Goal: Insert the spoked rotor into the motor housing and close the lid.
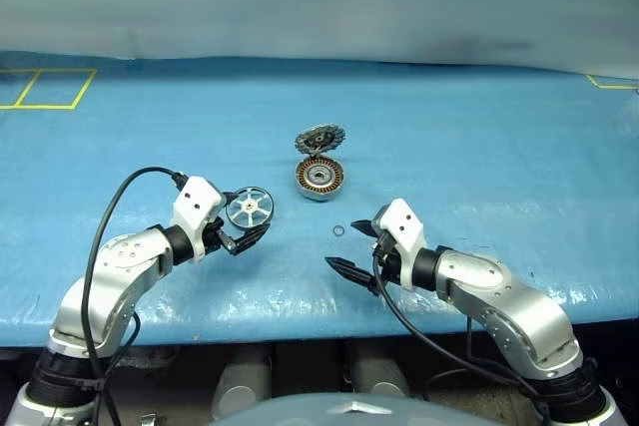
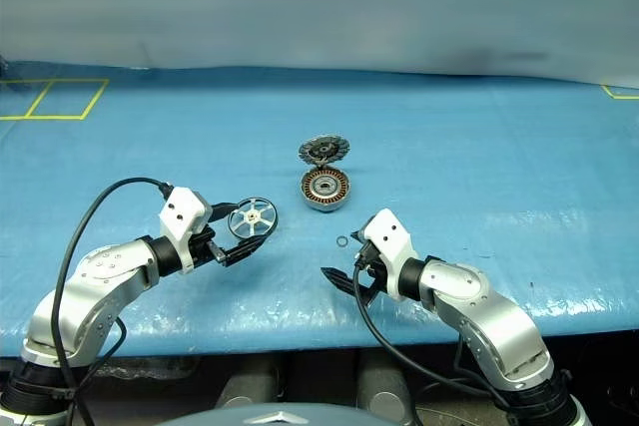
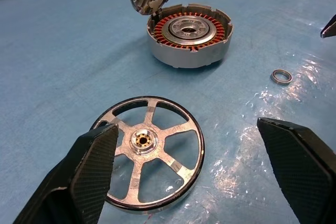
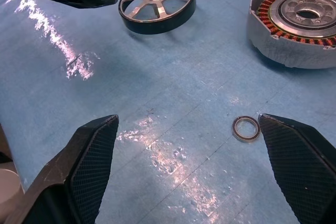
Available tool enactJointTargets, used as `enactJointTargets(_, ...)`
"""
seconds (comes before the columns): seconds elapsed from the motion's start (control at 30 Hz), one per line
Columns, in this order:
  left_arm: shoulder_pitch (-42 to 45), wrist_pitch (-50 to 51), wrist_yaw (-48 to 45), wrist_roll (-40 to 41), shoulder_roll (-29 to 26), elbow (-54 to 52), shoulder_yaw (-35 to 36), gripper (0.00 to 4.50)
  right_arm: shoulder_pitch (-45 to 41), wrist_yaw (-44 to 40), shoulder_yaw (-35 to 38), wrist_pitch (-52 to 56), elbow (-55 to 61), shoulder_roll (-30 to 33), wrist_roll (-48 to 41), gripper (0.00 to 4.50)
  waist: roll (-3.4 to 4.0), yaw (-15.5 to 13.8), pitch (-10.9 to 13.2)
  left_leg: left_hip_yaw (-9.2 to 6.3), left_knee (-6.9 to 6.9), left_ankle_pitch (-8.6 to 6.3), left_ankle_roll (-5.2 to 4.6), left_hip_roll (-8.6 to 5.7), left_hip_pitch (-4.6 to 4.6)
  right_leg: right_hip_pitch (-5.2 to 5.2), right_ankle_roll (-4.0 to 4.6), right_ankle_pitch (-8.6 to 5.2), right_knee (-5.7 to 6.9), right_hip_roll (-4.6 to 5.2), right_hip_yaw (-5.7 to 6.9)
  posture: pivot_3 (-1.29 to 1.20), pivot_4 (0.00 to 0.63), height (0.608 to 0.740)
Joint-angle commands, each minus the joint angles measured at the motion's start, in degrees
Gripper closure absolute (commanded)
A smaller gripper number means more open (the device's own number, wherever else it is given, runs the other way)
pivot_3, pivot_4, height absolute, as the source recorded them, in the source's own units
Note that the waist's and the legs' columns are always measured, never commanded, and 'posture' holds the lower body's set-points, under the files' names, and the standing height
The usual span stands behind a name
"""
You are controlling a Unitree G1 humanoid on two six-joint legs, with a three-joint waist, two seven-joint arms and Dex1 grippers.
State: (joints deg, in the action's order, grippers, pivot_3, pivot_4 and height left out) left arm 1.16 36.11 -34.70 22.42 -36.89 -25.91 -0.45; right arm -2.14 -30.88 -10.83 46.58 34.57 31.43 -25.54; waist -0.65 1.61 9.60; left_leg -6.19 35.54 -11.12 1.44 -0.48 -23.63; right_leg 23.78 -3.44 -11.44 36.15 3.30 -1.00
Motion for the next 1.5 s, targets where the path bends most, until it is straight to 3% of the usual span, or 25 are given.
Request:
enactJointTargets(0.03,-1.8,0.2,0.0,0.5,-0.5,-3.9,1.9,0.03,0.3,0.4,0.0,-0.3,3.1,0.2,0.3,0.00,0.01,0.0,0.0,0.00,-0.01,0.00,0.00,0.00,0.00,0.00,0.00,0.00,0.00,0.00,0.00,0.00,0.150,0.740)
enactJointTargets(0.47,-3.5,-0.7,4.6,-3.8,1.1,-4.7,-0.1,0.03,-1.8,6.8,1.9,7.5,3.0,-1.8,1.0,0.00,0.00,-0.2,0.0,0.01,0.00,0.00,0.00,0.00,-0.01,0.00,0.00,0.00,-0.01,0.02,0.01,0.00,0.150,0.740)
enactJointTargets(0.63,-1.8,-0.1,4.5,-1.6,3.6,-4.2,1.4,0.03,-3.2,7.1,3.0,8.3,3.1,-2.6,0.5,0.00,0.00,-0.4,0.0,0.00,0.03,0.00,0.00,-0.01,-0.01,-0.02,0.00,0.00,-0.01,0.02,0.02,0.00,0.150,0.740)
enactJointTargets(0.87,-1.1,3.3,4.2,-0.9,1.9,-4.3,2.1,0.03,-3.7,9.1,4.8,11.3,3.0,-5.6,-1.4,0.00,0.00,-0.2,0.0,0.00,-0.03,-0.01,-0.01,0.00,0.01,0.00,0.00,0.00,-0.01,0.00,0.03,0.00,0.150,0.740)
enactJointTargets(1.13,-1.1,3.0,4.4,-0.5,3.0,-4.7,1.9,0.03,-7.8,9.9,0.5,8.4,0.6,-5.5,3.2,0.00,0.01,0.1,0.0,0.00,0.02,-0.01,-0.01,0.00,0.00,-0.01,-0.01,0.00,0.00,0.00,0.03,0.00,0.150,0.740)
enactJointTargets(1.33,-1.0,2.1,3.6,-1.2,2.8,-4.2,0.8,0.03,-25.3,-6.1,-14.1,6.9,-5.5,5.9,7.7,0.00,0.05,0.5,0.1,0.02,0.09,0.00,-0.02,-0.01,0.03,-0.05,-0.02,0.01,0.01,0.01,0.04,0.00,0.150,0.740)
enactJointTargets(1.5,-1.2,-4.0,3.4,-3.9,3.9,-2.8,-0.3,0.03,-39.0,-16.5,-23.9,2.2,-13.7,7.4,13.2,0.00,0.03,0.5,0.1,-0.01,-0.03,0.00,-0.01,0.00,0.02,0.00,-0.01,0.01,-0.01,0.00,0.08,0.00,0.150,0.740)
